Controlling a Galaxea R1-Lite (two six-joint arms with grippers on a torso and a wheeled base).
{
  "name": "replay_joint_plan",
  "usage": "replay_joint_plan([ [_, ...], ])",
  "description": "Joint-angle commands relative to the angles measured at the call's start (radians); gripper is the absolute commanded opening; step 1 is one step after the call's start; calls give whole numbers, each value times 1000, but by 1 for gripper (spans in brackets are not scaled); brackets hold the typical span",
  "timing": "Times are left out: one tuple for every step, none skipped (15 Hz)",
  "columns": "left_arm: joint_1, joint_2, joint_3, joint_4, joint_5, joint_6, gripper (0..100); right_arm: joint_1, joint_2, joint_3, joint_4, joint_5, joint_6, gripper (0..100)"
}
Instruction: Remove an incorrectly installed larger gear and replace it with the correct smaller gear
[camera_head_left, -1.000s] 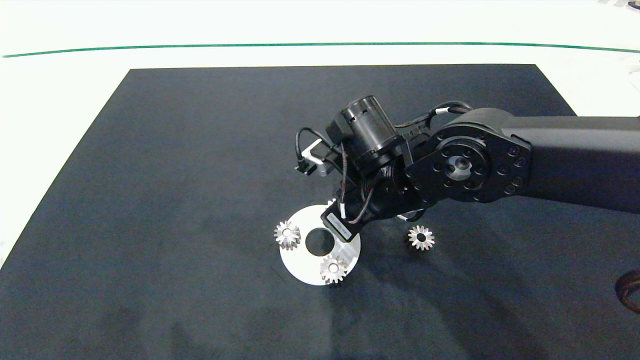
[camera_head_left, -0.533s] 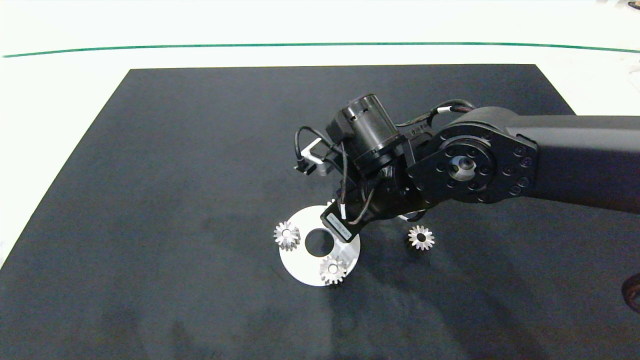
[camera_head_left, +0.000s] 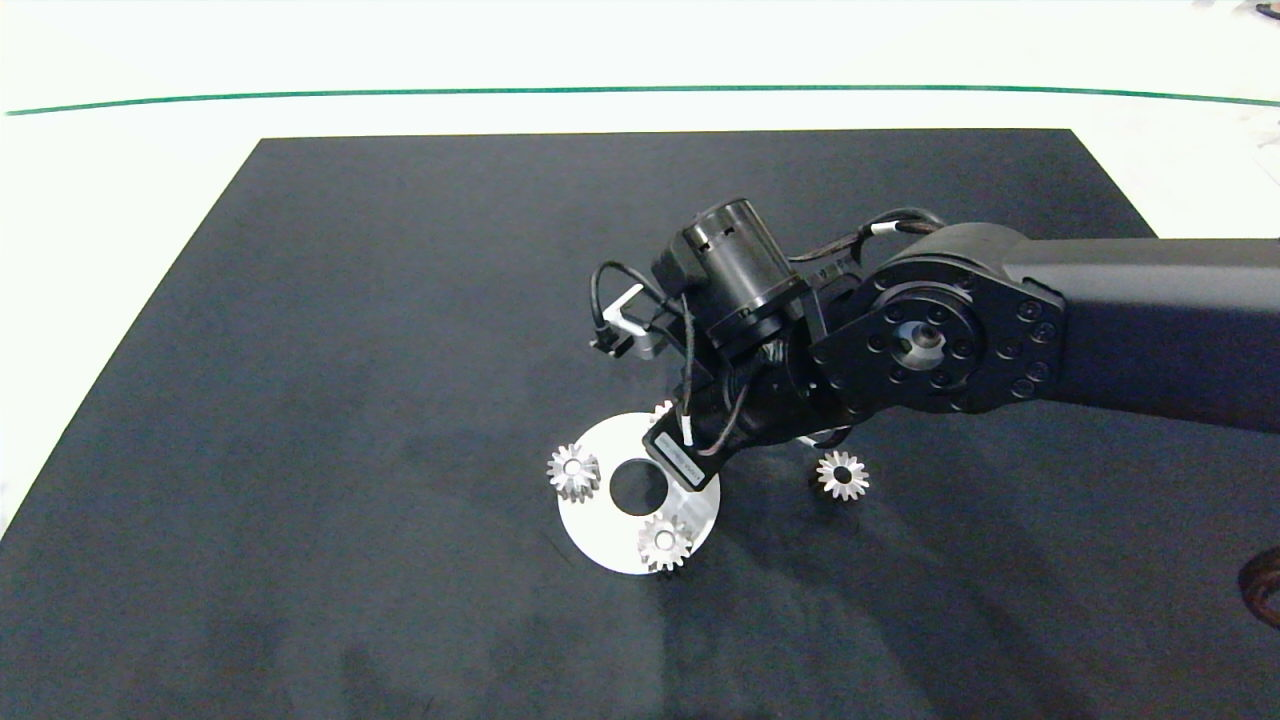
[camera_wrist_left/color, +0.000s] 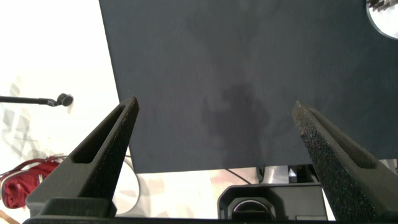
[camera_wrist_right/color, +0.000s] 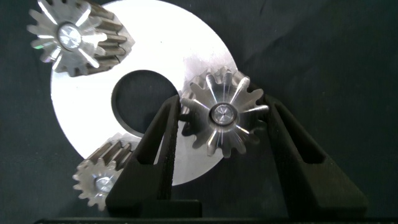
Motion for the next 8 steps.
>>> replay_joint_plan([
  [1, 1, 0, 6, 0, 2, 100, 0, 8, 3, 5, -1, 0, 37],
  [-1, 1, 2, 8, 0, 2, 100, 0, 8, 3, 5, -4, 0, 37],
  [-5, 1, 2, 8, 1, 2, 100, 0, 8, 6, 6, -4, 0, 37],
  [-7, 1, 2, 8, 1, 2, 100, 0, 8, 12, 6, -6, 1, 37],
  [-7, 1, 2, 6, 1, 2, 100, 0, 8, 14, 6, -6, 0, 37],
  [-7, 1, 2, 8, 1, 2, 100, -2, 10, 14, 8, -6, 0, 37],
  [-7, 1, 2, 8, 1, 2, 100, -2, 10, 14, 10, -6, 0, 37],
  [-7, 1, 2, 6, 1, 2, 100, 0, 10, 14, 10, -6, -2, 37],
])
